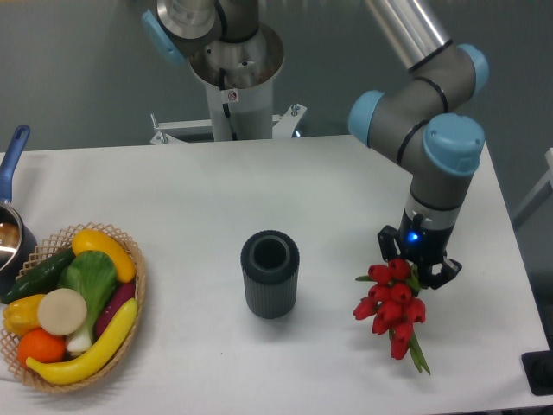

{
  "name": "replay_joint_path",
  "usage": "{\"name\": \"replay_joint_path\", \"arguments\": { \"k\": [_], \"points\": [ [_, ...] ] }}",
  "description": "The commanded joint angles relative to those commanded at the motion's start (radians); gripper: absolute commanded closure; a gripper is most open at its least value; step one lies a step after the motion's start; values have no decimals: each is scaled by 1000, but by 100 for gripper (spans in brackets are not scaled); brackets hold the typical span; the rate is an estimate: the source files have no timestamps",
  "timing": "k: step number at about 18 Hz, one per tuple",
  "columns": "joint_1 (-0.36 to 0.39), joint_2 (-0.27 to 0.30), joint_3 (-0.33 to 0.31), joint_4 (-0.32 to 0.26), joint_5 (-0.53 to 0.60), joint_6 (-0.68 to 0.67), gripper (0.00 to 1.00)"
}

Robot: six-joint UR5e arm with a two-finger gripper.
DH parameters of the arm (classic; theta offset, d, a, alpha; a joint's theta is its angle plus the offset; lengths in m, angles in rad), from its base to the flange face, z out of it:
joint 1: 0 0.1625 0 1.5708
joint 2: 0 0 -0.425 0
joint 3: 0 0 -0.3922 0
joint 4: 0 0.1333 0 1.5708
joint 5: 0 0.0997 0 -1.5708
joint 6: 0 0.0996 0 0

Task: Place the flowers on the table
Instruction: 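Lower the held red tulips down onto the table beside the grey cup, then open the gripper to release the tulips and lift away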

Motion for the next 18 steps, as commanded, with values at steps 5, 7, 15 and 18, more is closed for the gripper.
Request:
{"name": "replay_joint_path", "arguments": {
  "k": [5, 7, 15, 18],
  "points": [
    [-3, -29, 2, 0, -2, 0, 56],
    [-5, -29, -1, 0, -2, -2, 55],
    [-6, 79, -84, 0, -8, -2, 0],
    [23, 133, -94, -3, -6, 6, 0]
  ]
}}
